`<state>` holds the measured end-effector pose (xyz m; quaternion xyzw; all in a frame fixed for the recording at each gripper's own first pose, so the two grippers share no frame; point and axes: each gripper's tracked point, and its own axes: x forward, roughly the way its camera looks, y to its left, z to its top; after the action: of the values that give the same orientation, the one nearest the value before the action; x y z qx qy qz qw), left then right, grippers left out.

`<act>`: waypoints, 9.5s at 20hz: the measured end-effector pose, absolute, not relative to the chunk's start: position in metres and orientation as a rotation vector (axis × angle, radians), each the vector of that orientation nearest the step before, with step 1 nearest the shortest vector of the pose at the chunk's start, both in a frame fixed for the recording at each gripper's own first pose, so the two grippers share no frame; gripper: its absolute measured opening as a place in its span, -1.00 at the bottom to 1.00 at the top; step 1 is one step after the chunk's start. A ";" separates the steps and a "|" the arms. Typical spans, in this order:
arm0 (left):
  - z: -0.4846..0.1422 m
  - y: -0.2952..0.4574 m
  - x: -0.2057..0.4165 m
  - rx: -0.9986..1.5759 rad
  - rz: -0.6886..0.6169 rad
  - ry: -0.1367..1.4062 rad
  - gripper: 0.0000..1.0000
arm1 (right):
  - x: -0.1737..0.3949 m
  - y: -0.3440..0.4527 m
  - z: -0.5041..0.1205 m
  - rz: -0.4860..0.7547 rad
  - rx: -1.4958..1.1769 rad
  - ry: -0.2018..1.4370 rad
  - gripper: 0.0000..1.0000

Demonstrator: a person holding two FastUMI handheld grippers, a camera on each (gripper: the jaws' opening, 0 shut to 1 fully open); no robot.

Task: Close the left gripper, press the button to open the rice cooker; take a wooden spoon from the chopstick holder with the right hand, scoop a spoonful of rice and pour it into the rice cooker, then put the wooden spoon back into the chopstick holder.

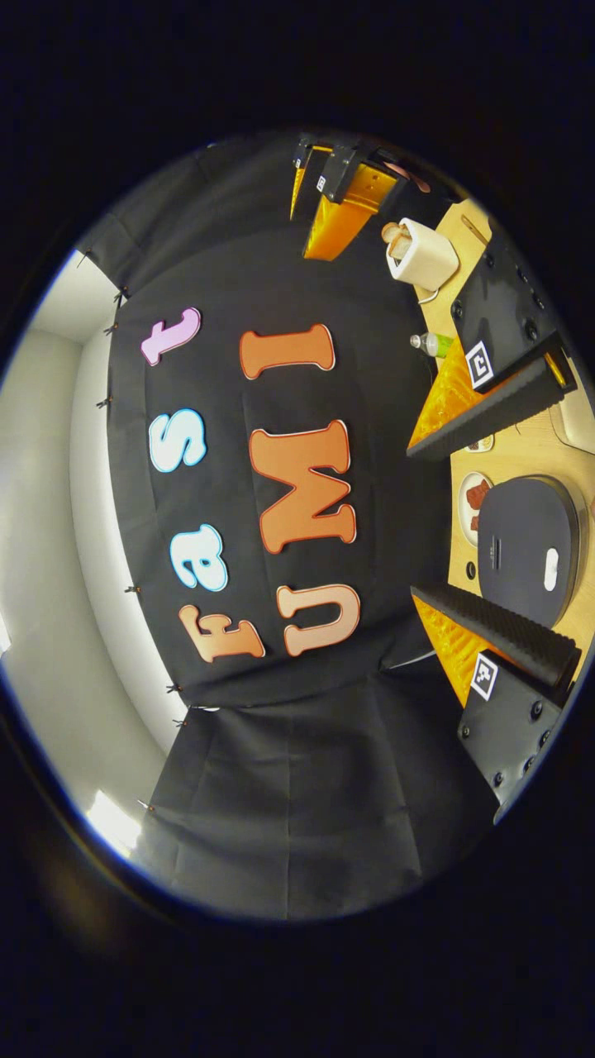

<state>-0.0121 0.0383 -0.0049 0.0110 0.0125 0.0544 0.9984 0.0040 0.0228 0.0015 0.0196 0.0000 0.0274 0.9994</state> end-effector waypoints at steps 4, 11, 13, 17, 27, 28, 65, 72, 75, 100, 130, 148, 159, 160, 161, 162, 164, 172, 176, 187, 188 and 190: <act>0.003 0.048 -0.010 0.048 0.136 0.010 1.00 | 0.004 0.018 0.001 0.046 0.035 -0.001 0.87; -0.031 0.037 0.007 0.019 0.079 0.139 -0.86 | 0.004 0.006 -0.005 0.019 0.019 0.016 0.87; -0.051 0.046 0.013 0.012 0.099 0.237 -0.87 | 0.002 0.002 -0.007 0.012 0.009 0.020 0.87; -0.087 0.051 0.025 -0.026 0.092 0.407 -0.87 | 0.001 -0.005 -0.009 -0.001 -0.007 0.024 0.87; -0.156 0.075 0.037 -0.081 0.052 0.818 -0.87 | -0.006 -0.015 -0.032 0.005 -0.031 0.067 0.87; -0.165 0.076 0.035 -0.090 0.049 0.858 -0.87 | -0.008 -0.018 -0.035 0.002 -0.027 0.075 0.87; -0.113 0.086 0.039 0.168 0.281 0.519 -0.89 | -0.030 -0.053 -0.121 -0.071 -0.236 0.291 0.82; -0.067 0.054 0.040 0.082 0.164 0.257 -0.24 | -0.037 -0.060 -0.136 -0.079 -0.222 0.335 0.83; -0.066 0.039 0.038 0.036 0.112 0.227 -0.05 | -0.045 -0.063 -0.147 -0.084 -0.191 0.374 0.83; -0.048 -0.018 0.009 0.155 0.038 0.127 1.00 | -0.100 -0.110 -0.339 -0.338 0.401 0.841 0.84; -0.061 0.021 0.025 0.144 0.045 0.110 0.94 | -0.074 -0.052 -0.236 -0.213 0.365 0.652 -0.75; -0.094 0.120 0.033 0.074 0.032 0.146 0.86 | -0.111 0.048 -0.294 -0.213 0.267 0.803 -0.80; -0.104 0.154 0.034 0.080 0.028 0.154 0.86 | -0.128 0.057 -0.313 -0.271 -0.131 0.751 -0.81; -0.105 0.157 0.034 0.080 0.029 0.155 0.86 | -0.131 0.059 -0.314 -0.277 -0.148 0.737 -0.81; -0.107 0.159 0.034 0.078 0.029 0.158 0.86 | -0.128 0.063 -0.314 -0.262 -0.165 0.714 -0.81; -0.109 0.160 0.034 0.076 0.027 0.163 0.86 | -0.133 0.067 -0.321 -0.241 -0.191 0.736 -0.82; -0.114 0.161 0.034 0.071 0.023 0.178 0.86 | -0.144 0.076 -0.336 -0.250 -0.128 0.770 -0.81; -0.118 0.168 0.033 0.073 0.018 0.185 1.00 | -0.145 0.079 -0.342 -0.274 0.023 0.797 -0.82; -0.123 0.175 0.029 0.076 0.030 0.196 0.86 | -0.142 0.093 -0.344 -0.264 0.084 0.813 -0.82; -0.127 0.193 0.035 0.066 0.044 0.202 1.00 | -0.140 0.117 -0.345 -0.216 0.326 0.885 -0.82; -0.128 0.195 0.035 0.066 0.049 0.206 0.86 | -0.138 0.123 -0.345 -0.199 0.332 0.887 -0.82; -0.128 0.195 0.036 0.064 0.049 0.207 1.00 | -0.134 0.133 -0.344 -0.167 0.308 0.886 -0.82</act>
<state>0.0363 0.1952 -0.1280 0.0317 0.1032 0.0245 0.9939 -0.1338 0.1330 -0.3438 0.1482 0.4265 -0.0804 0.8886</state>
